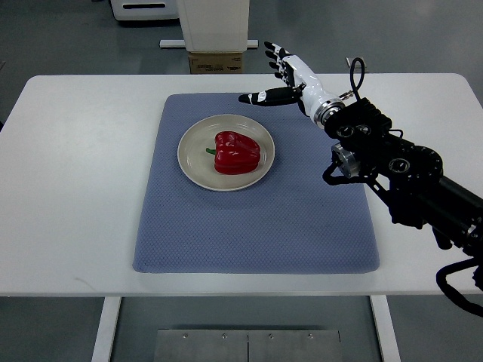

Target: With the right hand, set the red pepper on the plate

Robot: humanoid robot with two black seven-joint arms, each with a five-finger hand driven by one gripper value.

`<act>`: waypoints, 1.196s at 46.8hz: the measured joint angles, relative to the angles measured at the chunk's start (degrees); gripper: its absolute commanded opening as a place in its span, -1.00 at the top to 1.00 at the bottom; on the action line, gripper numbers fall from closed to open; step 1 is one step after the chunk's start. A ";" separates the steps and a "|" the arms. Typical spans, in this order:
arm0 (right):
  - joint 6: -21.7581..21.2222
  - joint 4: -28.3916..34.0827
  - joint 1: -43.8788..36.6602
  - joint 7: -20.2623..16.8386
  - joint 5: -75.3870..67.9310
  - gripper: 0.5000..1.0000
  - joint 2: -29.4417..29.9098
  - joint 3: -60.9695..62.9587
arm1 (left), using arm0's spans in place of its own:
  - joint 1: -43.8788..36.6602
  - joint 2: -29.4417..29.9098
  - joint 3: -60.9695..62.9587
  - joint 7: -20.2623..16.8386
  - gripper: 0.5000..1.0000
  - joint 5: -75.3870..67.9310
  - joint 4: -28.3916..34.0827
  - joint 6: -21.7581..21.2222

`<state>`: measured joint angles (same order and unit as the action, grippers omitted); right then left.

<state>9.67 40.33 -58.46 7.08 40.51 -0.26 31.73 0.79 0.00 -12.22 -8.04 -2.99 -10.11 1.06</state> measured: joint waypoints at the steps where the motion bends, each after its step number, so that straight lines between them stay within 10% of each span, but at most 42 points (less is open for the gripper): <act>1: 0.00 0.02 0.38 -0.11 0.00 -0.99 -0.01 0.52 | 0.00 0.00 0.00 -0.01 -1.00 0.00 0.00 0.00; 56: 0.17 1.59 12.61 -0.15 -0.16 -1.00 0.26 34.86 | 0.00 0.00 0.00 -0.01 -1.00 0.00 0.00 0.01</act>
<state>9.84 41.92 -45.84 6.93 40.34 0.00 66.60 0.79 0.00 -12.22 -8.05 -2.99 -10.11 1.07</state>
